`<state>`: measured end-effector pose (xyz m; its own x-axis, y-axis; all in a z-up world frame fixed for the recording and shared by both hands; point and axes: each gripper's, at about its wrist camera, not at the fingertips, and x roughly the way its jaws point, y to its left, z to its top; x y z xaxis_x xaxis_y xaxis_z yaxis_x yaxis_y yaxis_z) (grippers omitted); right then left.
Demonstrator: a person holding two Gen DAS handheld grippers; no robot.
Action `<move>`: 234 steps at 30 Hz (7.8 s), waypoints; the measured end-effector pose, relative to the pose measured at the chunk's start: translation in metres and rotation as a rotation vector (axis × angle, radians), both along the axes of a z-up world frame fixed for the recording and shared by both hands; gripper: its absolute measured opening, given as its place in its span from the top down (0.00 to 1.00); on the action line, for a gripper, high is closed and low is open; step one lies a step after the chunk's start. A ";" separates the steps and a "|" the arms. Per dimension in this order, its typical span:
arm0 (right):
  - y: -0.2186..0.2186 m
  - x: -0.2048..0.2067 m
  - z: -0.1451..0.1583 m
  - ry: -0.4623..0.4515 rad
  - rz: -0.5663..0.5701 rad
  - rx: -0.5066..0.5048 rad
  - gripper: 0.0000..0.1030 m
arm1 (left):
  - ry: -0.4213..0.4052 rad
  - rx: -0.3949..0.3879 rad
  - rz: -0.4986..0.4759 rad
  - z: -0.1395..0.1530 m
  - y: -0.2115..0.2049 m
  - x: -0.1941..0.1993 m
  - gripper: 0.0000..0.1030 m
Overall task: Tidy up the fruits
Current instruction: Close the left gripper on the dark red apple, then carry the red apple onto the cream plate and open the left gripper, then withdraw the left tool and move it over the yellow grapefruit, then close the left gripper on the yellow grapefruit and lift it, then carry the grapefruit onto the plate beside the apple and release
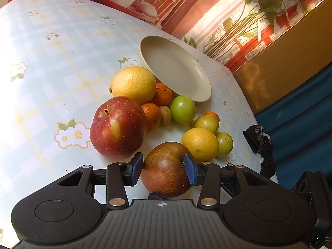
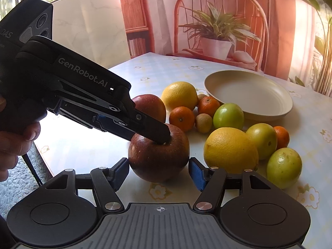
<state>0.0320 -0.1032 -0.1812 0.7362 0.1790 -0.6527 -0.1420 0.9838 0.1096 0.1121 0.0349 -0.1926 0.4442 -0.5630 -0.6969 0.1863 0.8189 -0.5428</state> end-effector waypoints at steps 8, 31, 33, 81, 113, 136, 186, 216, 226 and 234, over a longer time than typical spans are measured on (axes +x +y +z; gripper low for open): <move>0.001 -0.001 0.001 -0.010 -0.016 -0.005 0.43 | -0.024 -0.004 -0.012 0.004 -0.002 0.000 0.55; -0.074 0.098 0.073 -0.113 0.023 -0.124 0.43 | -0.234 0.043 -0.066 0.083 -0.046 0.099 0.55; -0.078 0.110 0.068 -0.100 0.026 -0.128 0.43 | -0.215 0.037 -0.065 0.078 -0.044 0.110 0.55; -0.115 0.185 0.027 0.027 -0.074 -0.072 0.43 | -0.216 0.254 0.045 0.067 -0.021 0.156 0.55; -0.114 0.052 0.031 0.002 -0.308 0.032 0.44 | -0.246 0.335 0.051 0.057 -0.005 0.051 0.54; -0.078 -0.007 0.029 0.004 -0.184 -0.006 0.59 | -0.308 0.261 -0.056 0.046 -0.036 0.018 0.58; -0.078 -0.004 -0.005 0.087 -0.159 0.066 0.58 | -0.057 -0.015 -0.204 -0.006 -0.078 0.050 0.60; -0.085 0.031 0.053 -0.024 -0.112 -0.005 0.58 | -0.222 0.013 -0.183 0.056 -0.083 0.072 0.55; -0.086 0.123 0.058 0.036 -0.032 0.003 0.58 | -0.172 0.058 -0.096 0.055 -0.074 0.136 0.55; -0.087 0.159 0.033 0.118 -0.004 0.004 0.58 | -0.103 0.098 -0.065 0.032 -0.072 0.162 0.55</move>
<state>0.1913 -0.1903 -0.1486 0.6548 0.1789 -0.7343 -0.1242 0.9838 0.1289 0.2738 -0.0369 -0.1603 0.4813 -0.5243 -0.7025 0.2913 0.8515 -0.4359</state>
